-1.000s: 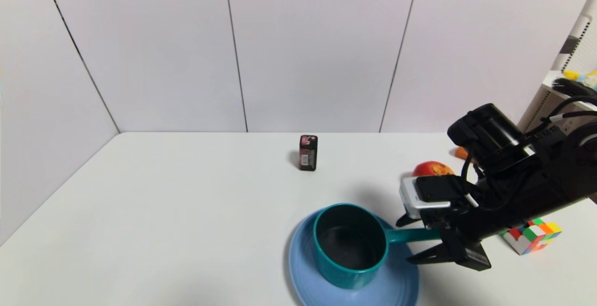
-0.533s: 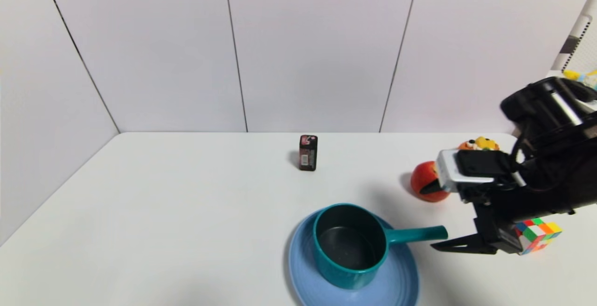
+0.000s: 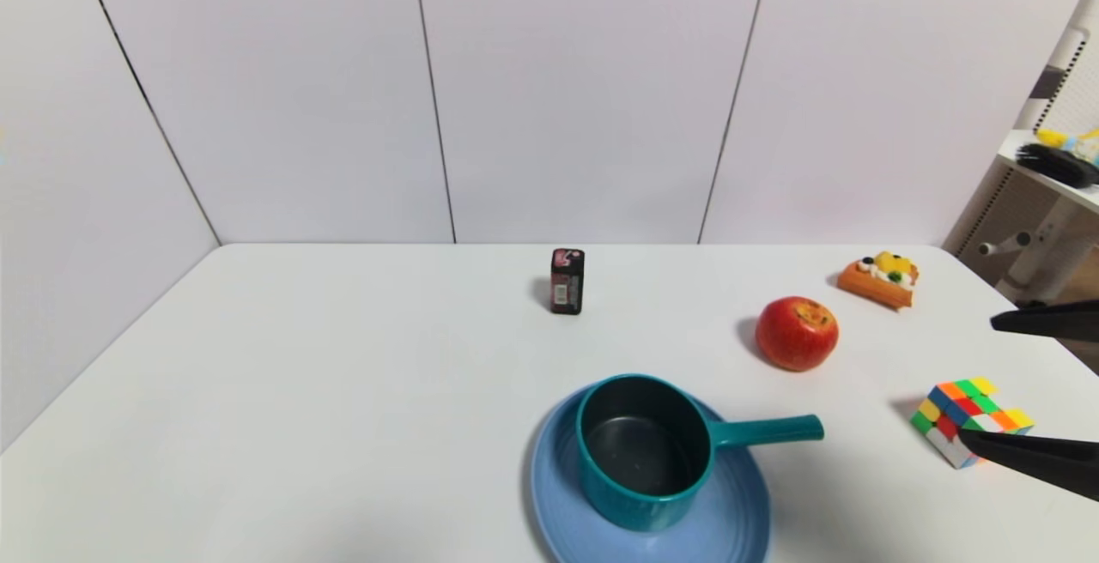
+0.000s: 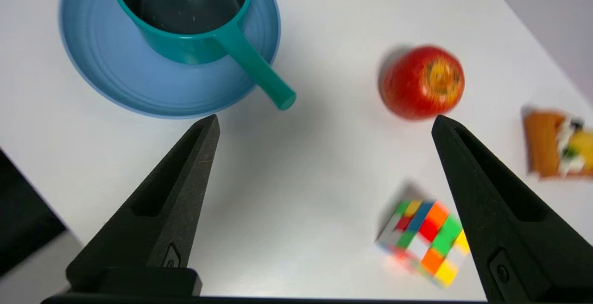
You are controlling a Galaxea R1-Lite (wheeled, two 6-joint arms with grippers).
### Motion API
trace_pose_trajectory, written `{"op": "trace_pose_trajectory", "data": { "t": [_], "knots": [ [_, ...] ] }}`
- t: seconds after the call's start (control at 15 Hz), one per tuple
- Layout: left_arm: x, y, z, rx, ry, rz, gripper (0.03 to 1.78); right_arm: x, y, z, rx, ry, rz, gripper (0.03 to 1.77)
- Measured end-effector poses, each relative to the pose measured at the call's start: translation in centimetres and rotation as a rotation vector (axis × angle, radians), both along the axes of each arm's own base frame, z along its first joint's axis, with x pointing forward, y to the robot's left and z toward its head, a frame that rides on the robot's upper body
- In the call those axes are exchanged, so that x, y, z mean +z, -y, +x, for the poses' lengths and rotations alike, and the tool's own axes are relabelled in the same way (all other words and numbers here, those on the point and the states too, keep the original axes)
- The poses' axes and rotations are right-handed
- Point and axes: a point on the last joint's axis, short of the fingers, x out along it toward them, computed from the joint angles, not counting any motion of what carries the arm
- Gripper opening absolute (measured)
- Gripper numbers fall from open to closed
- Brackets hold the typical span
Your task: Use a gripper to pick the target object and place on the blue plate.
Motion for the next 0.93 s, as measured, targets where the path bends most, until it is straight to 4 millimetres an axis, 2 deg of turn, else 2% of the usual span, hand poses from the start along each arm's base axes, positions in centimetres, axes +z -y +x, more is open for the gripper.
{"op": "trace_pose_trajectory", "data": {
  "t": [0.2, 0.33, 0.53, 0.8, 0.93],
  "knots": [
    [0.0, 0.0, 0.0, 0.000, 0.000, 0.000, 1.69, -2.0, 1.2, -3.9, -0.171, 0.025, 0.176, 1.63],
    [0.0, 0.0, 0.0, 0.000, 0.000, 0.000, 1.69, -4.2, 1.7, -6.0, -0.290, 0.081, 0.253, 1.65],
    [0.0, 0.0, 0.0, 0.000, 0.000, 0.000, 1.69, -8.1, 2.2, -8.8, -0.438, 0.192, 0.266, 1.67],
    [0.0, 0.0, 0.0, 0.000, 0.000, 0.000, 1.69, -14.6, 2.5, -11.3, -0.546, 0.269, 0.292, 1.68],
    [0.0, 0.0, 0.0, 0.000, 0.000, 0.000, 1.69, -16.4, 2.5, -11.9, -0.568, 0.355, 0.331, 1.69]
  ]
}}
